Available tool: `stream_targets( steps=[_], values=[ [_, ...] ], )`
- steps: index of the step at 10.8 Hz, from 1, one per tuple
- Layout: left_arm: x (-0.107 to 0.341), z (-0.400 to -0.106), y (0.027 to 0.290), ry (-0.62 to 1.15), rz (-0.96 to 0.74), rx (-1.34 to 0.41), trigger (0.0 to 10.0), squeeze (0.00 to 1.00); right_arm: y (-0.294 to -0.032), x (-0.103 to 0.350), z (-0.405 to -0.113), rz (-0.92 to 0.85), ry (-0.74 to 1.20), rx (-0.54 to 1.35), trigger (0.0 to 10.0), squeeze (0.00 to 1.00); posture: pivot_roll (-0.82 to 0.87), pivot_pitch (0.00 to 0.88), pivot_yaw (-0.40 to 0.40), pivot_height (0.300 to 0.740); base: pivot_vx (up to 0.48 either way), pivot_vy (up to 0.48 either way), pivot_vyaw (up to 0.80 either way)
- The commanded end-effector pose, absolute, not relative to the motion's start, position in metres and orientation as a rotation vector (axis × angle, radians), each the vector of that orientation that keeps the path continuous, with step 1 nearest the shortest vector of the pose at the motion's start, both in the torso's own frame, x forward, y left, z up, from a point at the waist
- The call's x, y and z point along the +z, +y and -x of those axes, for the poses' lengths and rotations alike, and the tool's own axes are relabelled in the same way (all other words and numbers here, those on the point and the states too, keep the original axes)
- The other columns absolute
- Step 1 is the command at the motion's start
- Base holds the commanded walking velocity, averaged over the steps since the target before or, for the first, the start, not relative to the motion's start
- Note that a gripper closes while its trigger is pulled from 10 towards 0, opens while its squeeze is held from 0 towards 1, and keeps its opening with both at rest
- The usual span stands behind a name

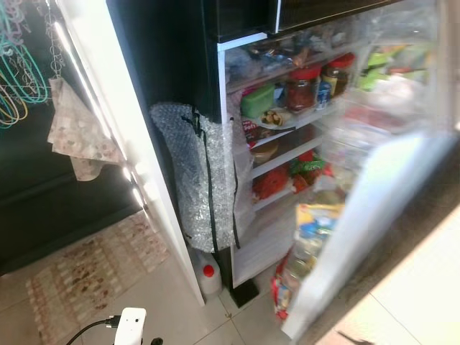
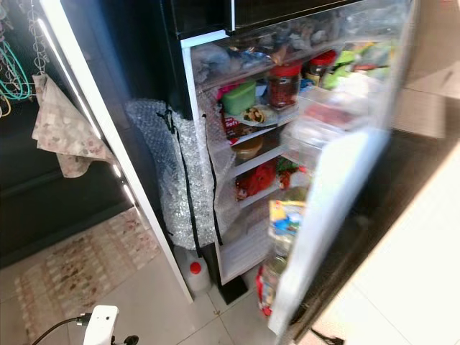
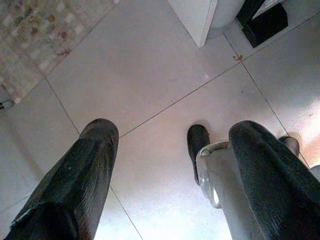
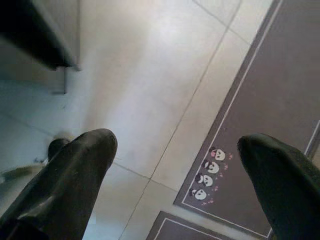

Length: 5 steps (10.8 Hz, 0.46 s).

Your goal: Restocking fridge

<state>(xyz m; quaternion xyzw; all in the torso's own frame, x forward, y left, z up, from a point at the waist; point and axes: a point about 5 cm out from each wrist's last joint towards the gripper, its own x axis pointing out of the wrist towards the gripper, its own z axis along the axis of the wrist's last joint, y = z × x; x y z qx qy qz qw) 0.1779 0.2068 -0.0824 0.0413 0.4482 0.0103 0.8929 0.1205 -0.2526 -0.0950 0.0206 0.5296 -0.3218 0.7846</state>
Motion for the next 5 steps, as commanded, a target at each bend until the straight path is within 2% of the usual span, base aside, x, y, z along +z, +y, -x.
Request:
stream_targets(
  steps=[1,2,3,5],
  values=[
    [-0.084,-0.174,0.209,0.954,-0.097,0.024,10.0,0.0,-0.256,-0.094,-0.12,-0.067,1.13,-0.729,10.0,0.0,0.0,0.0,0.037,0.74,0.0,0.0,0.0],
    [-0.084,-0.174,0.209,0.954,-0.095,0.024,10.0,0.0,-0.261,-0.089,-0.13,-0.085,1.072,-0.724,10.0,0.0,0.0,0.0,0.036,0.74,0.0,0.0,0.0],
    [-0.084,-0.174,0.209,0.954,-0.094,0.024,10.0,0.0,-0.266,-0.079,-0.152,-0.036,0.995,-0.674,10.0,0.0,-0.01,0.0,0.038,0.74,0.0,0.0,0.0],
    [-0.084,-0.174,0.209,0.955,-0.098,0.022,10.0,0.0,-0.267,-0.071,-0.169,-0.047,0.901,-0.653,10.0,0.0,-0.01,0.0,0.04,0.74,0.0,0.0,0.0]
  ],
)
